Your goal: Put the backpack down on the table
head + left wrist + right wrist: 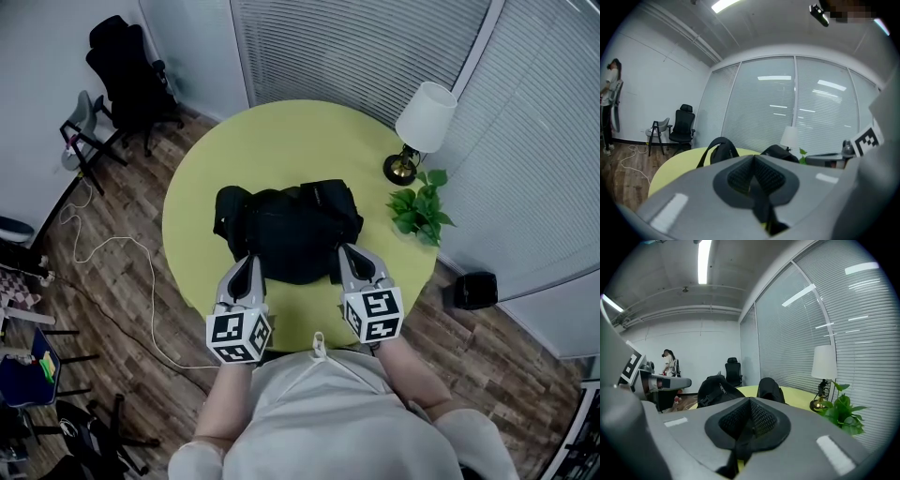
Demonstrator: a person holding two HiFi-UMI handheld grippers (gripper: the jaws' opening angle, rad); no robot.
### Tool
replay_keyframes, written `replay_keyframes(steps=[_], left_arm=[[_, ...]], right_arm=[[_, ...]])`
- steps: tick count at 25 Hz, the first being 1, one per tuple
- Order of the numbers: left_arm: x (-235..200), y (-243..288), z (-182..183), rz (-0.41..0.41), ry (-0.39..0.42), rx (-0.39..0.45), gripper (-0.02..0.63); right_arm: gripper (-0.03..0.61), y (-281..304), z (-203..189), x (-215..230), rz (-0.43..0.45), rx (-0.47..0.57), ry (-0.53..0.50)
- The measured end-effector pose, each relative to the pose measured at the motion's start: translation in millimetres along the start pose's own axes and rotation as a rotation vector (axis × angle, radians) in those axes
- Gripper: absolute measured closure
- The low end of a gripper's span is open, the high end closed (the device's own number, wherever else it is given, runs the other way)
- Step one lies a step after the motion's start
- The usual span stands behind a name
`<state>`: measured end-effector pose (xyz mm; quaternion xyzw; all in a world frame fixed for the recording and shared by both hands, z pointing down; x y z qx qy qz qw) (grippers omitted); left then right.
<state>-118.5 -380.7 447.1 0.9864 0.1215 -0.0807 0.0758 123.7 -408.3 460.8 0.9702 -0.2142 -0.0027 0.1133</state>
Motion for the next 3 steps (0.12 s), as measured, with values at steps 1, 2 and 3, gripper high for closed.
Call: replay_keyframes(steps=[1, 2, 3], left_arm=[[-0.7, 0.0, 0.4, 0.011, 0.001, 0.01, 0.608], [-1.6, -0.1, 0.9, 0.023, 0.004, 0.02, 0.607], [-2.6, -0.1, 1.4, 0.036, 0.007, 0.031, 0.609]], right_arm=[[0.581, 0.9, -0.7, 0.2, 0.002, -0.004, -0.002], [0.581, 2.0, -1.3, 0.4, 0.005, -0.008, -0.004], [0.58, 3.1, -2.0, 0.5, 0.008, -0.012, -0.006]])
Point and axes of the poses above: the fingertips, and each gripper's own axes: y forward along the fingers, x to its right, z out of its top, the point moved 9 cm from there along -y, backward along the fingers, and after that the axes turned 4 degrees about x, right-handed, at the moved point
